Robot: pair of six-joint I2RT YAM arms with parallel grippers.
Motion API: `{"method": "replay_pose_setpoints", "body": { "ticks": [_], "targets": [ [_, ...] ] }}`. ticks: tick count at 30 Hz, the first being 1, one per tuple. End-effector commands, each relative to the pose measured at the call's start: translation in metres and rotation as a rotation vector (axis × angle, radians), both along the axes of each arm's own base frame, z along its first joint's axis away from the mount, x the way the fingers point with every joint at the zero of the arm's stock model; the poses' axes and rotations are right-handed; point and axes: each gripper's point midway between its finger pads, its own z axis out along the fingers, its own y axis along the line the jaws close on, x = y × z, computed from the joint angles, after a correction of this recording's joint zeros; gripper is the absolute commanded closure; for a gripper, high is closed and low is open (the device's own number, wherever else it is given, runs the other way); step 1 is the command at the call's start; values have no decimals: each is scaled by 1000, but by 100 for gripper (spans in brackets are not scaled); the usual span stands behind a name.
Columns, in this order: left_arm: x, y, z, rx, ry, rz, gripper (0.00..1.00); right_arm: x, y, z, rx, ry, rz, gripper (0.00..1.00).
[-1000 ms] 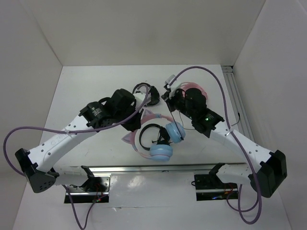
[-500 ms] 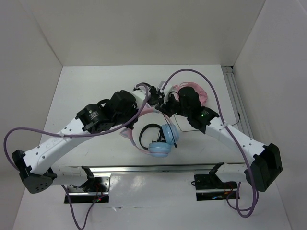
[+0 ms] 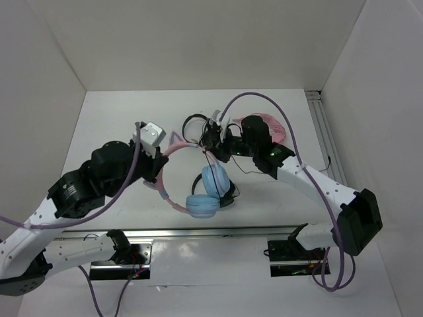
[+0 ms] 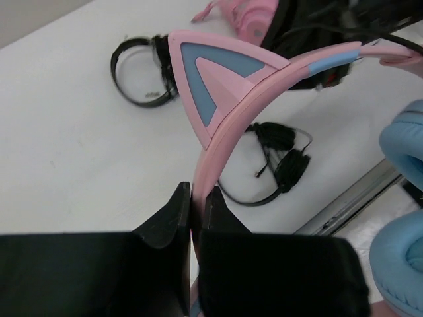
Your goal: Wrap the headphones
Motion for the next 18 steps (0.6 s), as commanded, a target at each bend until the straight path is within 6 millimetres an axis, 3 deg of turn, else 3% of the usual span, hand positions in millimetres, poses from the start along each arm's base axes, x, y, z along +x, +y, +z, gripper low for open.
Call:
{"method": "replay_pose_setpoints", "body": {
  "ticks": [1,2,3,4,7,9,11,12,16,18],
  "targets": [
    [-15,-16,99,-395,-193,-76,100,-4,11,4,98,54,58,87],
    [-18,-13,104,-420,-203,-75,100,-10,17,7,126,54,85,85],
    [-16,-11,107,-434,-206,-57,100,-11,20,23,181,9,104,82],
    [-15,-11,110,-453,-208,-45,100,-15,21,21,202,34,112,74],
    [-11,-1,122,-537,-214,27,100,-17,25,33,254,11,134,74],
    [-3,9,126,-596,-207,123,100,-13,25,29,254,7,122,79],
    [3,15,132,-640,-205,184,100,-10,24,23,253,16,93,93],
    [7,26,141,-668,-220,250,100,-8,23,22,258,7,85,95],
    [29,35,147,-707,-212,423,100,-12,20,12,253,21,58,98],
    [45,27,140,-687,-193,491,100,-14,16,15,259,11,50,100]
  ]
}}
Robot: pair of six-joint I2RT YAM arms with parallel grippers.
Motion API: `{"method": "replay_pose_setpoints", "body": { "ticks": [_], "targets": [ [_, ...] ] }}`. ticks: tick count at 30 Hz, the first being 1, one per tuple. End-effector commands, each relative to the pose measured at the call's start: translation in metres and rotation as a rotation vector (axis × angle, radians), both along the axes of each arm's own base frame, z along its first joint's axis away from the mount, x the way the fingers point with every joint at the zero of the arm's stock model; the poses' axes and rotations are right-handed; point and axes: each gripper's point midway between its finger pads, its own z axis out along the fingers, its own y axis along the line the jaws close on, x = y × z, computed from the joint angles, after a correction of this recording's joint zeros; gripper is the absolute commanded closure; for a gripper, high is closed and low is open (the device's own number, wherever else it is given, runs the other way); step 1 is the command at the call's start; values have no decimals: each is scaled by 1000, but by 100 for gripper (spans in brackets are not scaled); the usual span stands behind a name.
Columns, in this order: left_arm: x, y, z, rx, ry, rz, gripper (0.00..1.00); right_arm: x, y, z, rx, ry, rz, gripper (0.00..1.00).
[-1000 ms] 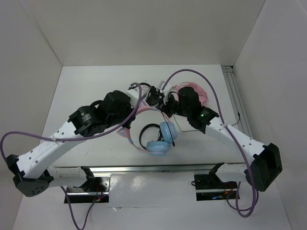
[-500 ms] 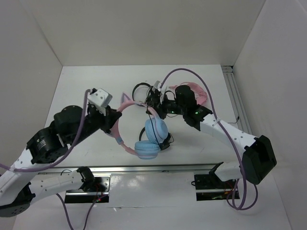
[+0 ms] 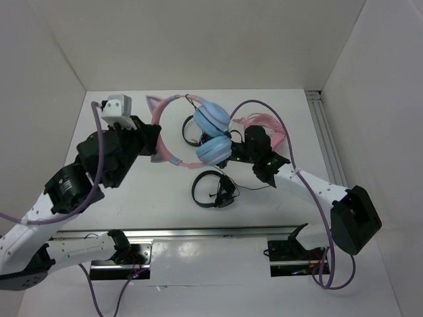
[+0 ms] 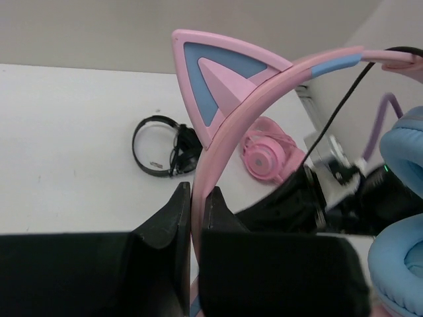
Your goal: Wrap the headphones
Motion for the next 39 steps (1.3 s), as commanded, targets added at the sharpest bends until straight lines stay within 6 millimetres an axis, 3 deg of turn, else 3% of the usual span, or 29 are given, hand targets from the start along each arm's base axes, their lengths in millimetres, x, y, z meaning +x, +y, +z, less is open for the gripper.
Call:
{"method": "replay_pose_setpoints", "body": {
  "ticks": [1,3,6,10,14,15,18,21,25,26,29,34,39],
  "targets": [
    [21,19,61,-267,-80,226,100,-3,0,22,60,-67,-24,100],
    [36,10,55,-264,-50,279,100,-11,-2,26,67,-75,-24,100],
    [48,11,64,-305,-56,354,100,-18,-5,24,60,-81,-30,100],
    [73,-10,60,-324,-33,383,100,-36,-2,26,50,-85,-18,95],
    [94,-12,59,-320,-49,439,100,-47,-4,33,60,-113,-40,95],
    [103,-13,54,-305,-44,465,100,-53,-4,26,51,-103,-31,95],
    [118,-9,55,-297,-54,499,100,-58,-10,33,80,-132,-31,97],
    [133,-12,49,-271,-43,501,100,-60,-11,28,68,-122,-42,99],
    [158,2,47,-244,-38,555,100,-63,-13,32,49,-121,-59,97],
    [166,1,38,-214,-26,566,100,-66,-11,34,46,-130,-47,97],
    [171,5,35,-179,-27,587,100,-71,-9,42,51,-134,-35,96],
    [181,9,-2,-102,38,627,100,-87,-7,56,54,-156,26,95],
    [190,16,-27,-81,85,656,100,-108,-3,68,89,-160,143,87]
  ]
}}
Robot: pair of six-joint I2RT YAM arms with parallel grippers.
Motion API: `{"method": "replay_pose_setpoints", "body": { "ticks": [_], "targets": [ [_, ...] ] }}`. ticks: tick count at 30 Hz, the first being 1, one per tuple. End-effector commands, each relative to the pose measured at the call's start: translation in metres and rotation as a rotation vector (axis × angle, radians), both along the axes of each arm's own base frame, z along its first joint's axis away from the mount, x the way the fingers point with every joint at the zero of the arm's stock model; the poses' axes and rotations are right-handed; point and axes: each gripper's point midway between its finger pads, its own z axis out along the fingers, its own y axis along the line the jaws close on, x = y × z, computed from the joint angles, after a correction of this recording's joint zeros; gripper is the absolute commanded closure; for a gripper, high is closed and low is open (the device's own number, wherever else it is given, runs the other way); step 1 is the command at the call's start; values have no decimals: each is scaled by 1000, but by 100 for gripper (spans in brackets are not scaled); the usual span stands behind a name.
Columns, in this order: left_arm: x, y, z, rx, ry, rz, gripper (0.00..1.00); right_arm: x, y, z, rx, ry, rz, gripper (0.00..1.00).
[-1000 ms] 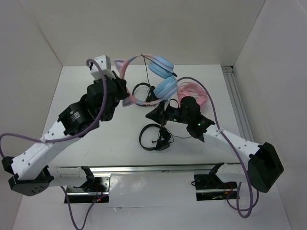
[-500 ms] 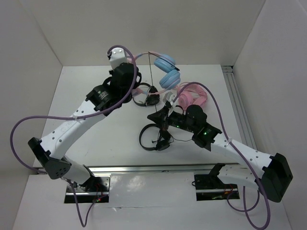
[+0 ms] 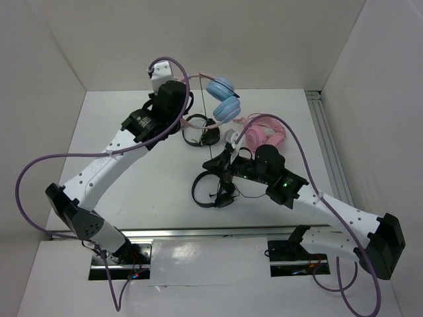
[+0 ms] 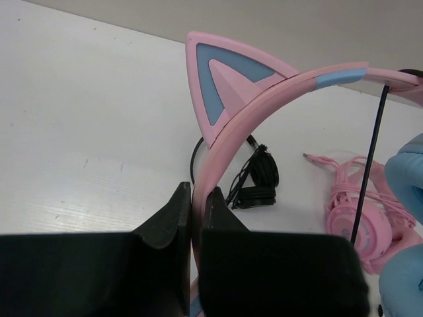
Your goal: Wrap the headphones
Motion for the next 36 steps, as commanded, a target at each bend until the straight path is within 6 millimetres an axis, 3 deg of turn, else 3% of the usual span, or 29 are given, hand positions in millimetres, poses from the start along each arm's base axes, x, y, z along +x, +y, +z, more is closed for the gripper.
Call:
{"method": "replay_pose_setpoints", "body": {
  "ticks": [1,10,11,15,17,18,19,20,21,22,23,24,25,26,28,31,32,35,36],
  "targets": [
    [28,31,39,-151,-191,205,100,-53,11,41,79,-56,244,87],
    [38,33,19,-117,-147,226,100,-78,2,91,166,-126,308,83],
    [42,36,18,-114,-145,237,100,-82,3,90,154,-112,319,83],
    [44,39,6,-93,-121,246,100,-81,-5,109,129,-147,269,94],
    [45,40,-5,-46,-88,238,100,-68,-9,111,88,-160,197,98],
    [44,40,-9,-30,-78,235,100,-64,-10,99,28,-126,176,98],
    [50,45,-21,-1,-45,236,100,-60,-13,112,16,-164,153,100],
    [52,47,-24,3,-26,232,100,-50,-17,112,-16,-165,98,100],
    [49,46,-36,10,31,192,100,-42,-19,90,-113,-112,69,100],
    [54,51,-43,46,67,156,100,-29,-25,105,-140,-141,-2,100],
    [54,49,-51,63,99,107,100,-22,-28,101,-190,-127,-34,100],
    [53,37,-66,68,151,6,100,-17,-27,76,-297,-59,-47,100],
    [53,33,-67,86,163,-34,100,-10,-29,90,-312,-75,-79,100],
    [48,37,-72,130,195,-48,100,2,-37,87,-362,-75,-153,100],
    [40,42,-93,198,284,-63,100,9,-37,77,-453,-56,-208,100],
    [31,52,-111,292,364,-38,100,27,-52,102,-468,-118,-380,100],
    [29,49,-123,323,393,-57,100,38,-66,116,-472,-160,-475,100],
    [15,33,-137,368,454,-158,100,53,-78,129,-475,-233,-619,100],
    [10,31,-143,392,476,-177,100,62,-95,133,-486,-257,-728,100]
  ]
}}
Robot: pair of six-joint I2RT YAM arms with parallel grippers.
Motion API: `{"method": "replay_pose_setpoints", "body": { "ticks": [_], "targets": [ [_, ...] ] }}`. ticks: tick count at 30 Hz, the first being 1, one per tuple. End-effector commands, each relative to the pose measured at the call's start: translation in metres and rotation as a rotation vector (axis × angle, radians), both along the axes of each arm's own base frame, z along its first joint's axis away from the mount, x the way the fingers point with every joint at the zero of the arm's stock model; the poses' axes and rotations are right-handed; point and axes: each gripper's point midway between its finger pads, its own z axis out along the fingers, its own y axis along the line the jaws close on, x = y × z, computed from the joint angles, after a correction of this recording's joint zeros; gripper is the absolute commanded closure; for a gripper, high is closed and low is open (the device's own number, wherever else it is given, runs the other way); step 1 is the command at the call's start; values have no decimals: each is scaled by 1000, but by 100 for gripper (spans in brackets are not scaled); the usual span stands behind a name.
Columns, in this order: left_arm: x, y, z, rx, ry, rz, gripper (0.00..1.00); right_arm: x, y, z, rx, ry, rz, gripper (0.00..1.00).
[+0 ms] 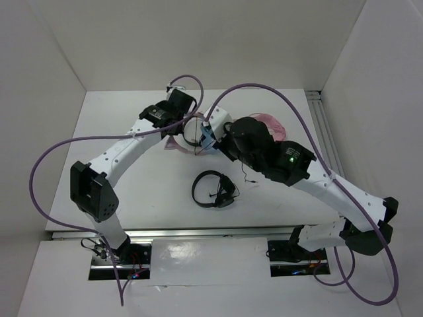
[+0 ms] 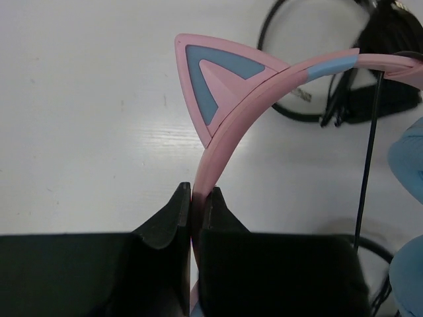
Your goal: Wrap the headphones
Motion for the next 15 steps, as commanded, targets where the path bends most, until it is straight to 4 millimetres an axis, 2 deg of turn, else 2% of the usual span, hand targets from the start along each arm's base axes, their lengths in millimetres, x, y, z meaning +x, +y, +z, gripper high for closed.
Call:
{"method": "replay_pose_setpoints", "body": {
  "ticks": [1,2,3,4,5,7,8,9,11,12,15],
  "targets": [
    [-16,-6,-6,87,54,-105,100,27,-54,75,75,-272,-307,100],
    [-24,-15,-6,81,62,-150,100,32,-60,67,29,-304,-340,100],
    [-32,-18,-5,85,73,-201,100,34,-74,71,24,-342,-410,100],
    [-44,-28,-12,54,109,-271,100,37,-76,81,72,-384,-446,100],
    [-57,-38,1,19,90,-343,100,41,-76,70,39,-394,-459,100],
    [-75,-53,11,-22,86,-448,100,44,-81,72,30,-423,-467,100],
    [-90,-66,11,-55,98,-511,100,44,-79,72,47,-436,-461,100],
    [-98,-70,24,-75,68,-550,100,47,-82,72,32,-449,-469,100],
    [-123,-75,16,-55,120,-613,100,49,-92,82,70,-473,-489,100],
    [-129,-77,18,-48,111,-626,100,49,-88,82,65,-478,-463,100],
    [-157,-78,28,-44,87,-683,100,53,-95,85,68,-481,-457,100]
  ]
}}
